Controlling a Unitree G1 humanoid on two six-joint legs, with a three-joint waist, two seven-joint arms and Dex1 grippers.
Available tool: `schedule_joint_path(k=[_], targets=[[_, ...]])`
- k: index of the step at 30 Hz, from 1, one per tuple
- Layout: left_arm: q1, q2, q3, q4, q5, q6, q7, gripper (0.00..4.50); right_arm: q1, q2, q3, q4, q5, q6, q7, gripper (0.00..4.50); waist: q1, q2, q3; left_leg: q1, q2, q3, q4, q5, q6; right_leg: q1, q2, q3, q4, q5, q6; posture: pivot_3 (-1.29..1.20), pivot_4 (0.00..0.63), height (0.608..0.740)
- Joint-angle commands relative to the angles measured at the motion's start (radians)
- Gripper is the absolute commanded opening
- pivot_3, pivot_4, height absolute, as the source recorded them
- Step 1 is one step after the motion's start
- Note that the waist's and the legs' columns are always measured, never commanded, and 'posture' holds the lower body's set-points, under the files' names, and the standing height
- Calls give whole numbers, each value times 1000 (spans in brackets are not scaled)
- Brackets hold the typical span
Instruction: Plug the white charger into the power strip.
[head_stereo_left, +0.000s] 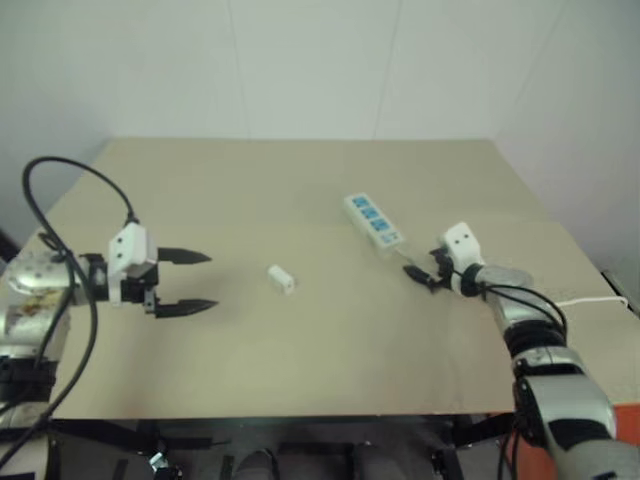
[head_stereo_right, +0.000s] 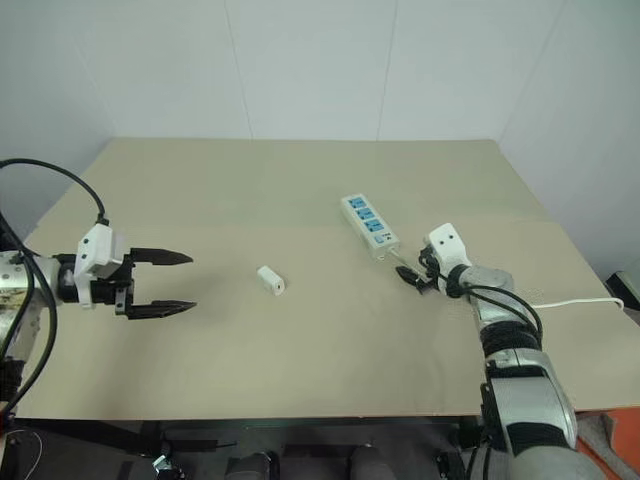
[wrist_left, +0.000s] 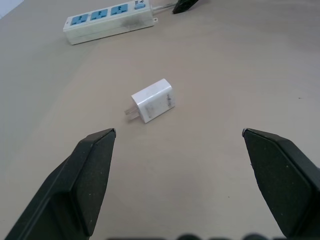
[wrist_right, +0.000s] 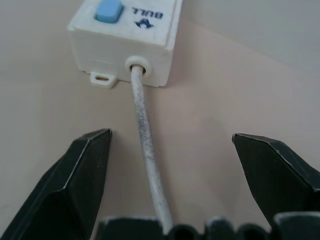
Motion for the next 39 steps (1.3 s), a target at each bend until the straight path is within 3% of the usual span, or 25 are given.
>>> schedule_joint_path(k=[1, 11, 14, 17, 22, 27, 34, 39], targets=[[22, 25, 39, -49, -22, 10, 5, 4500, -30, 6, 6, 62, -14, -43, 26, 3598, 0, 0, 0, 0, 0, 0, 0, 0, 0, 0, 0, 0, 0, 0, 0, 0, 150, 740], [-4, 5, 22, 0, -13, -22, -3, 4500, -25, 29, 3, 30, -13, -56, 53, 24, -2, 0, 0, 2, 0, 0, 2, 1, 1, 2, 1, 0, 2, -1, 5, 0, 150, 740], [-41, -12, 1, 34, -9, -36, -20, 4500, 3, 28, 3, -37, -6, -35, 60, 24, -2, 0, 0, 2, 0, 0, 2, 1, 1, 1, 1, 0, 2, -1, 4, 0, 150, 740], [-96, -33, -29, 92, 11, -62, -49, 4500, 96, 18, -6, -241, 17, 28, 67, 24, 0, 0, 0, 1, 0, 0, 2, 1, 1, 1, 1, 0, 2, -1, 4, 0, 150, 740], [-160, -57, -53, 168, 33, -96, -72, 4500, 432, -38, -66, -842, 70, 187, 46, 24, 9, 0, 0, -2, 0, -3, 2, 1, 1, -2, 1, -1, 4, -1, 3, 0, 150, 740], [-174, -69, -62, 204, 39, -120, -95, 4500, 658, -76, -143, -1159, 138, 355, 21, 24, 3, 0, 0, -2, -1, -2, 4, 1, 1, -1, 0, -1, 5, -3, 7, 0, 150, 740], [-193, -78, -79, 230, 55, -125, -120, 4500, 761, -67, -148, -1283, 177, 448, -30, 2358, 2, -1, 0, 2, 0, -2, 5, 1, 2, 1, 1, 0, 7, -4, 8, 0, 150, 740], [-210, -77, -80, 242, 61, -126, -126, 4500, 747, 38, -190, -1308, 219, 411, -128, 4240, 3, -1, 0, 0, 0, -2, 5, 1, 2, 0, 1, -1, 6, -4, 8, 0, 150, 740]])
